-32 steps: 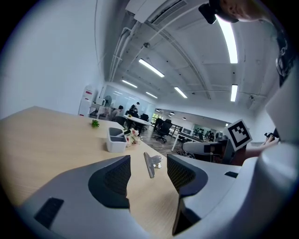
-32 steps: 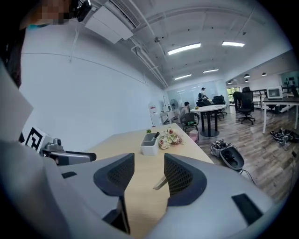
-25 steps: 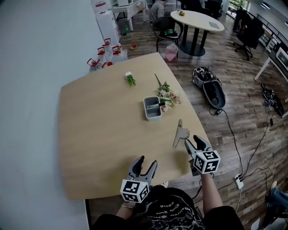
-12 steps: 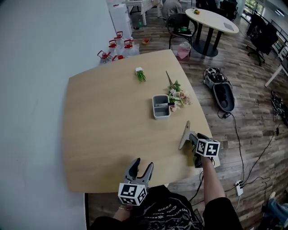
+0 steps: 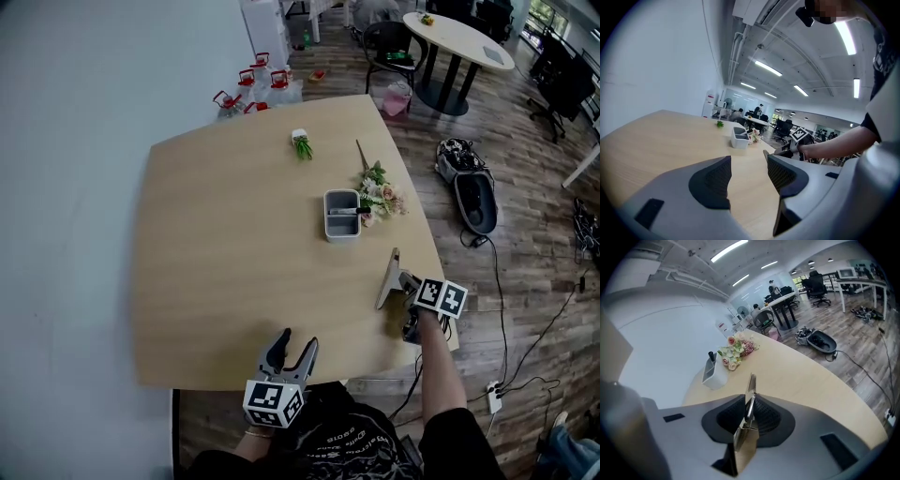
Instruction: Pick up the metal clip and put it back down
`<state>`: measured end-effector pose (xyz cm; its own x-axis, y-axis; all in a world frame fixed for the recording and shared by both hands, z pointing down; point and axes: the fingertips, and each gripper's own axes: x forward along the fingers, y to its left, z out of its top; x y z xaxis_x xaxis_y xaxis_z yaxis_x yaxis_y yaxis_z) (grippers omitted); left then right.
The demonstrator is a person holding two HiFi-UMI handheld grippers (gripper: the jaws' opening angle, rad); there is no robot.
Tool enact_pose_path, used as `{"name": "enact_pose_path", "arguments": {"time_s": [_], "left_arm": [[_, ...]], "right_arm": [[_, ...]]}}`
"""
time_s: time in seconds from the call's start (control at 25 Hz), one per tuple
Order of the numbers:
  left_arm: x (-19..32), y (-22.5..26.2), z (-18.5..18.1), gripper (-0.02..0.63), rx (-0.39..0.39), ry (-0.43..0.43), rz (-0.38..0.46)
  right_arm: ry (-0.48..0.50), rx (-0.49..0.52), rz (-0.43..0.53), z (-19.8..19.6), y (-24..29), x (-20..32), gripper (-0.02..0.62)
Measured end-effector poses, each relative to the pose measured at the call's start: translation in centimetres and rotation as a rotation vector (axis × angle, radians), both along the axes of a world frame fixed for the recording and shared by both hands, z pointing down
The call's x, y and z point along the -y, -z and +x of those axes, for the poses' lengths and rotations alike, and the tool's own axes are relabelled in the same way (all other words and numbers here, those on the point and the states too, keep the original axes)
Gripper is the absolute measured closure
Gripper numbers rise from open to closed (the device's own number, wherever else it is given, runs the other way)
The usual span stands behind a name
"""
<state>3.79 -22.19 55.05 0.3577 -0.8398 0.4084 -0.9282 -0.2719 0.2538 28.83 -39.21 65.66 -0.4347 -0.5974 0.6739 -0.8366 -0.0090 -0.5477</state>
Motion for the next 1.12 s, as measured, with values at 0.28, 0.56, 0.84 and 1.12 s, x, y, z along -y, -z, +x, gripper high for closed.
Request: {"name": "enact_pose_path", "arguments": {"time_s": [0.28, 0.56, 0.84, 1.12], "left_arm": [[-0.2, 0.1, 0.8, 0.359, -0.006, -0.006, 0.002], [-0.2, 0.4, 0.4, 0.359, -0.012, -0.022, 0.016], [-0.2, 1.5, -0.9, 0.362, -0.035, -0.026, 0.046], [0.1, 4.5, -2.4, 0.368, -0.041, -0.043, 0.126]], "right_arm": [[0.054, 0.009, 0.076, -1.7, 2.2, 0.5, 0.58], [0.128, -0.099, 0.189, -2.9, 5.5, 0.2, 0.58], [0.15, -0.135, 0.357, -4.4, 12.1, -0.4, 0.58], [0.18, -0.18, 0.529, -6.6, 19.3, -2.6, 0.58]]}}
